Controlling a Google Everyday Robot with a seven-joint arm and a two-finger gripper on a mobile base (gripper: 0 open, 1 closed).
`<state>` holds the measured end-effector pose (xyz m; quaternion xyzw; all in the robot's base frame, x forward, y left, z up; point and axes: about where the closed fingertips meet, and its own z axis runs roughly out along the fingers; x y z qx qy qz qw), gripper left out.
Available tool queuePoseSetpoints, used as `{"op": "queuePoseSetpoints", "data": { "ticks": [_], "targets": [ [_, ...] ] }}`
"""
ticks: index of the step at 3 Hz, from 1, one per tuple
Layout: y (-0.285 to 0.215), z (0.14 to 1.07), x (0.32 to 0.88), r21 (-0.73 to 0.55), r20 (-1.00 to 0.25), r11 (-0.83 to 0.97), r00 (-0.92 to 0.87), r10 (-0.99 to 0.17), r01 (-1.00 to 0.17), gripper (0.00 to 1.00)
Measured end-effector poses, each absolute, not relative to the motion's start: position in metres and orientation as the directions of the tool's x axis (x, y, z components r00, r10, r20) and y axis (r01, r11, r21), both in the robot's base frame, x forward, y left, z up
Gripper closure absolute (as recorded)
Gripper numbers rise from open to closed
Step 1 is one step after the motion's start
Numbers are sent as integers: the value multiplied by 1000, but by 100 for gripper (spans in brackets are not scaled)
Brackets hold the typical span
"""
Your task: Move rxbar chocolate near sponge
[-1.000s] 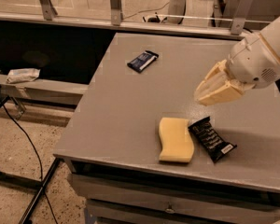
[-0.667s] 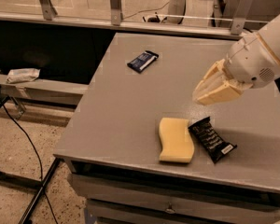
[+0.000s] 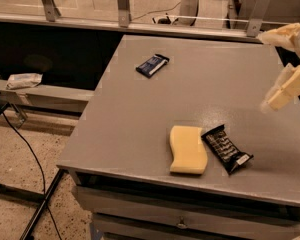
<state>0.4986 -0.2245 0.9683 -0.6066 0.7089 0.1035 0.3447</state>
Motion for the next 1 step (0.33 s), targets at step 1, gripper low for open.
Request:
{"op": "queuePoseSetpoints", "data": {
  "ticks": [1],
  "targets": [
    [-215,965,497,-259,-612,222,-18,-790,-940,0]
  ]
}}
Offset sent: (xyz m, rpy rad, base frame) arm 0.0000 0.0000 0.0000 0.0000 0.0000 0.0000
